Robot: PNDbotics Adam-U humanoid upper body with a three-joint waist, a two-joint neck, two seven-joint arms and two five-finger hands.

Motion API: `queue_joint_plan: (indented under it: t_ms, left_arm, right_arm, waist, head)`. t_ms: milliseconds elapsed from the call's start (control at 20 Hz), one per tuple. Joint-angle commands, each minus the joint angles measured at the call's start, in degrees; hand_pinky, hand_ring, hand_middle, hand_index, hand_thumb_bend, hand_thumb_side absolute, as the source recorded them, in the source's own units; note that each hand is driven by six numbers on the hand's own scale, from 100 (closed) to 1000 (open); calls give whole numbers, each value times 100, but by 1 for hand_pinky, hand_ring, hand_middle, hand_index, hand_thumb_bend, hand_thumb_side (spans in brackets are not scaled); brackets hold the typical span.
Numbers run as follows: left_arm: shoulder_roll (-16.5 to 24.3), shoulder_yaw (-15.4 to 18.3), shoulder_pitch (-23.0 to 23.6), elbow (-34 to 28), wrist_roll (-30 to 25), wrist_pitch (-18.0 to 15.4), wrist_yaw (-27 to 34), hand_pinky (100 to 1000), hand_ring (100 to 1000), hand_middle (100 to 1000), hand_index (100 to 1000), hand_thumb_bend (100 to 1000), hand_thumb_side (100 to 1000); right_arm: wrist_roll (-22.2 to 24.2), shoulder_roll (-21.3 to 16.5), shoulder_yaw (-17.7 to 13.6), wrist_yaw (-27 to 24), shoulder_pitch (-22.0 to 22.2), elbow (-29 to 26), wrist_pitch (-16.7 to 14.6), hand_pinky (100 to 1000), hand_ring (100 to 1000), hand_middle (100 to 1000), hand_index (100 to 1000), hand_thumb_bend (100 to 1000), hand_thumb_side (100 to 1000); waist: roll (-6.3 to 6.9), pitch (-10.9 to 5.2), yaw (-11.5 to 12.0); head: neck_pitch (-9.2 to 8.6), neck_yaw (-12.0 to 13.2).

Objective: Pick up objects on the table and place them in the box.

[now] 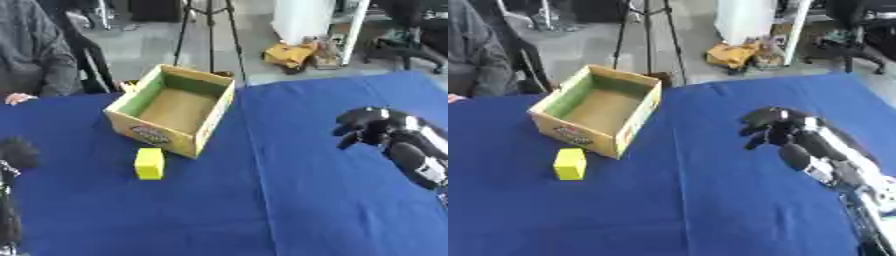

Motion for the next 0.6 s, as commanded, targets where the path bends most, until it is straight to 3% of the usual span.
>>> queue_joint_plan:
  t_ms: [50, 500, 600]
  left_arm:
    - [113, 17, -63, -117, 26, -2, 14, 649, 634, 600, 728, 218, 976]
    - [116, 22, -65, -103, 140, 46, 58, 662, 638, 602, 732, 134, 1000]
    - [118, 18, -69, -101, 182, 49, 94, 669, 639, 603, 734, 198, 1000]
  right_arm:
    - [14, -93, -50, -57, -49, -74, -11, 656, 757, 766, 762, 523, 614]
    - [12, -93, -52, -57, -51, -73, -13, 656, 757, 766, 762, 522, 614]
    - [10, -94, -52, -56, -52, -73, -12, 656, 757, 766, 762, 522, 614]
  waist:
    - [-8, -66, -2]
    - [-7, -68, -9]
    - [-6, -67, -10]
  head:
    - [-41, -14]
    - [-49, -14]
    - [-49, -17]
